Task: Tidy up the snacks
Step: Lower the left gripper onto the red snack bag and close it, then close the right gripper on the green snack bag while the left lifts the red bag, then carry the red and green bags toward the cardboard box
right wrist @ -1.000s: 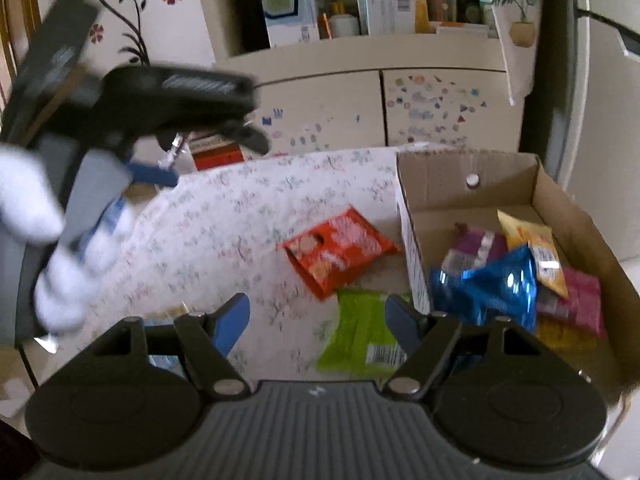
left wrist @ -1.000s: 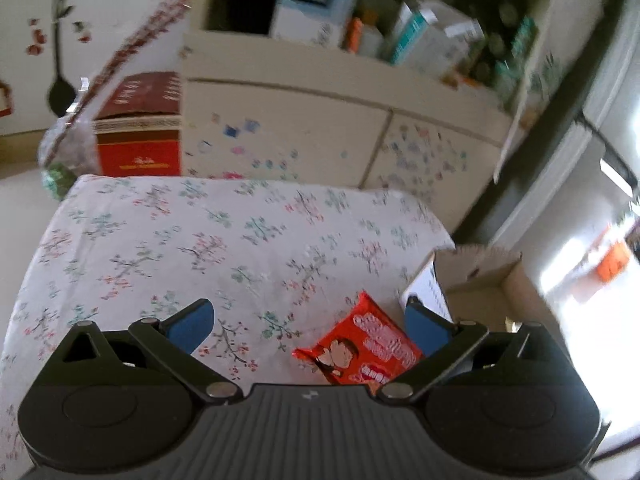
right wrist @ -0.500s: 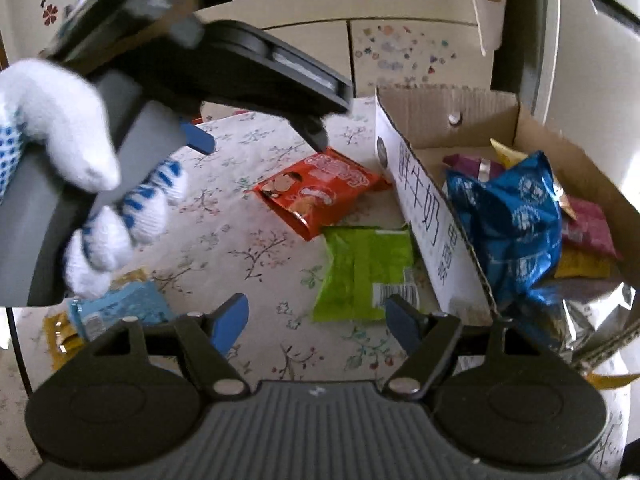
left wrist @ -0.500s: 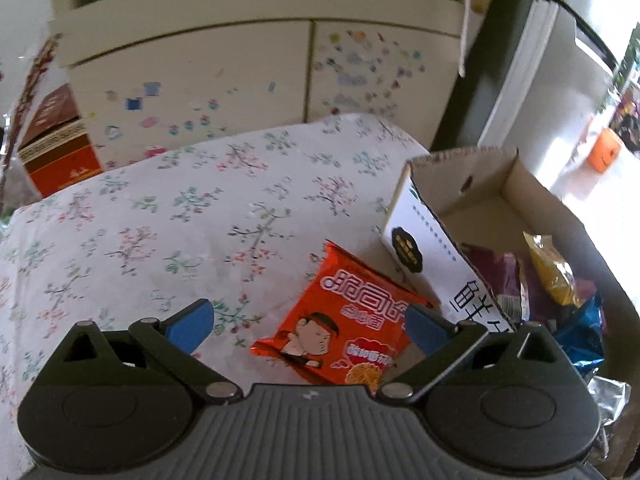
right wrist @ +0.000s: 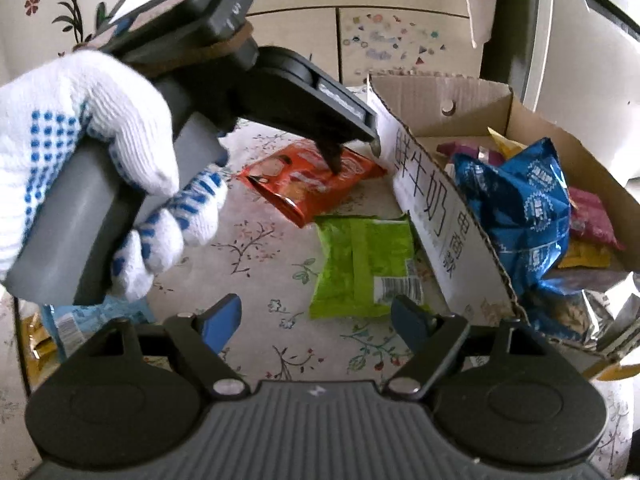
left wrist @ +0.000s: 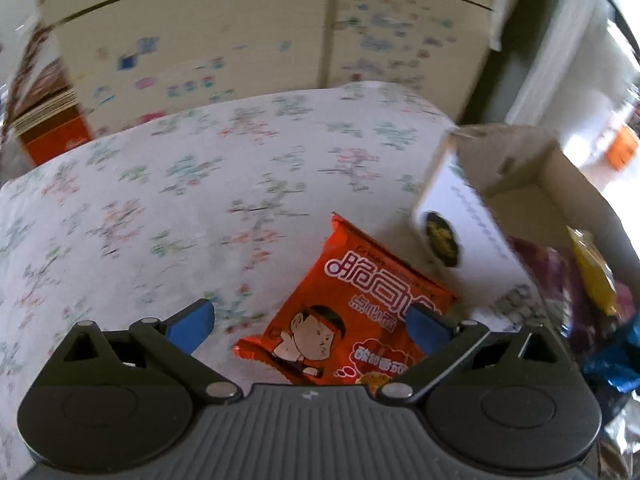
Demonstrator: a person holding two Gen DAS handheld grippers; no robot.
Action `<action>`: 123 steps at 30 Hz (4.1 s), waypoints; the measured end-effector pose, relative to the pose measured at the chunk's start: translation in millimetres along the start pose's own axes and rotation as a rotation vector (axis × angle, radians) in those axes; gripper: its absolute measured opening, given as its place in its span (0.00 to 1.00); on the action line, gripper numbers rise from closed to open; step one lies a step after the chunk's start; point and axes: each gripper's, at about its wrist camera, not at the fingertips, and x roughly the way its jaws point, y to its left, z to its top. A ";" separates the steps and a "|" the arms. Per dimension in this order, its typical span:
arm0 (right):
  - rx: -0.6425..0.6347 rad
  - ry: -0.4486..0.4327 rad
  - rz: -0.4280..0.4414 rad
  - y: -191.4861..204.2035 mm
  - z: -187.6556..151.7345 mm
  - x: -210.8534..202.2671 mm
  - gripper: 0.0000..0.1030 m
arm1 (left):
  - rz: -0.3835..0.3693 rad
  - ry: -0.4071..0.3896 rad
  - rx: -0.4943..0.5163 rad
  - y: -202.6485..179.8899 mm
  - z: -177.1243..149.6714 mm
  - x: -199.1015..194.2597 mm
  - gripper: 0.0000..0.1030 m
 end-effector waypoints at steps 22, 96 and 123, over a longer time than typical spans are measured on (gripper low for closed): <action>-0.061 0.008 0.069 28.1 3.3 24.9 0.99 | 0.114 -0.045 -0.314 122.0 -1.2 -39.2 1.00; 0.159 -0.034 -0.022 14.0 51.8 71.5 0.63 | 0.182 0.012 -0.266 95.9 -21.4 -17.0 0.75; -0.007 -0.186 0.112 -27.3 47.2 -64.4 0.56 | 0.132 -0.174 -0.257 43.1 -106.0 -148.2 0.75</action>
